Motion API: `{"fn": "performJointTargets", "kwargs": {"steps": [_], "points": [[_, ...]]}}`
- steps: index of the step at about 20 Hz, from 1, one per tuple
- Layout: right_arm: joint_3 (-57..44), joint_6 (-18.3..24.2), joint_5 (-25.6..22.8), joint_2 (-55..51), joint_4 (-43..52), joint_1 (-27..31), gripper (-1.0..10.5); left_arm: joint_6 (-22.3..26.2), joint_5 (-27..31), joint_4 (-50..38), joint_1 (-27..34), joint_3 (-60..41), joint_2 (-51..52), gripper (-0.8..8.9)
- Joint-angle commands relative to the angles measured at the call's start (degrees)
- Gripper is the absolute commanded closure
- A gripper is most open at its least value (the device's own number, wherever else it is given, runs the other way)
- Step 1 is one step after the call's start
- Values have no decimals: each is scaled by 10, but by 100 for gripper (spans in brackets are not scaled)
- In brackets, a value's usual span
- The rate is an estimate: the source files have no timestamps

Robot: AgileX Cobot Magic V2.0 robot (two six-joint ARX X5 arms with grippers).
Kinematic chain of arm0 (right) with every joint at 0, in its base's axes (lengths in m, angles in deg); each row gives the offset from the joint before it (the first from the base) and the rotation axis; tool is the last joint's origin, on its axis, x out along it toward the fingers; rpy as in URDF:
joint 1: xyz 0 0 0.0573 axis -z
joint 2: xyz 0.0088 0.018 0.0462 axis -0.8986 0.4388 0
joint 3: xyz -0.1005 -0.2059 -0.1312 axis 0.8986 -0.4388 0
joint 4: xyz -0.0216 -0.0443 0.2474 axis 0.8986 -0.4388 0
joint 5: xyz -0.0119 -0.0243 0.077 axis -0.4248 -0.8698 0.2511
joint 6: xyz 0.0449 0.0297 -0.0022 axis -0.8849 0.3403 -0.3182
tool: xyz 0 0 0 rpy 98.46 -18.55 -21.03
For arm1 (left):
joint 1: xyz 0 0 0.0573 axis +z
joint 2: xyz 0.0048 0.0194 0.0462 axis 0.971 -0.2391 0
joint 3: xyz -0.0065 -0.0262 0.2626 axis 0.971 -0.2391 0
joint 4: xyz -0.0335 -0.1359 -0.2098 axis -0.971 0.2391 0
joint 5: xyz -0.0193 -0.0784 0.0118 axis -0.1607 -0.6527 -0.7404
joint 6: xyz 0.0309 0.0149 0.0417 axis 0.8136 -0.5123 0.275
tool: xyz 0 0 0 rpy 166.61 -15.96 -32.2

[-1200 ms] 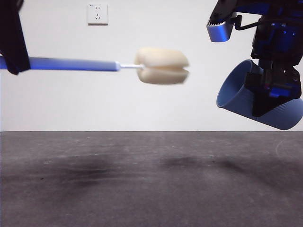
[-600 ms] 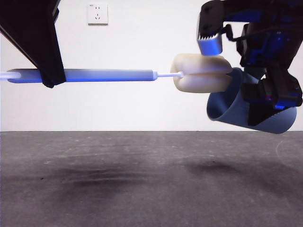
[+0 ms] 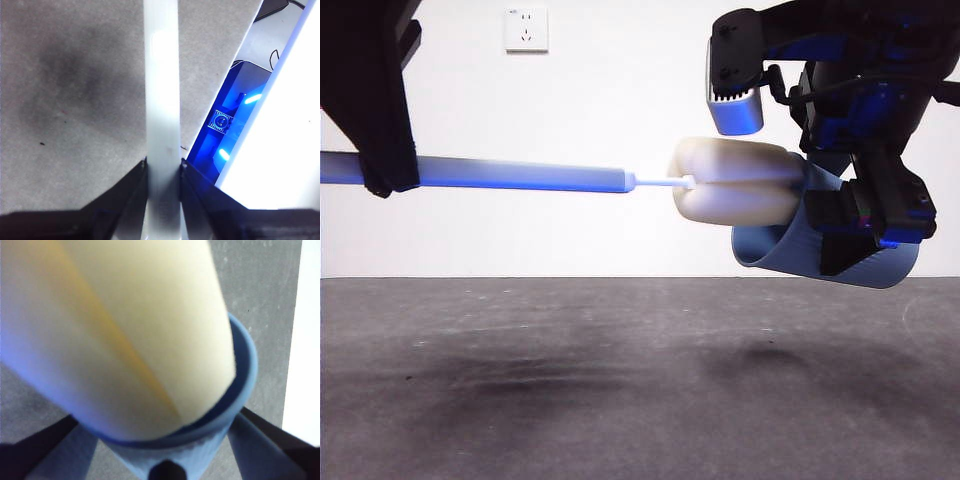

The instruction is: Pick up the cup brush,pick up the cup,insert the brush into the cup,clean the cup,put the cup brush back,put the cup back to the fixed position on the table

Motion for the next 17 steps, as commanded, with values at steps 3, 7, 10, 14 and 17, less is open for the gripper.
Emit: {"fn": "performJointTargets", "kwargs": {"steps": [3, 7, 10, 14, 17], "points": [[2, 31, -5, 4, 10, -35, 959, -4, -2, -9, -5, -2, -25, 822], [2, 55, -30, 17, 22, -72, 959, -23, -3, -57, -14, -2, -74, 822], [2, 59, -31, 32, 23, -91, 959, -48, -5, -109, -24, -2, -82, 822], [2, 65, -31, 52, 26, -104, 959, -71, -6, -122, -29, -2, -82, 822], [2, 64, -32, 55, 26, -105, 959, -77, -4, -103, -29, -2, -82, 822]]}}
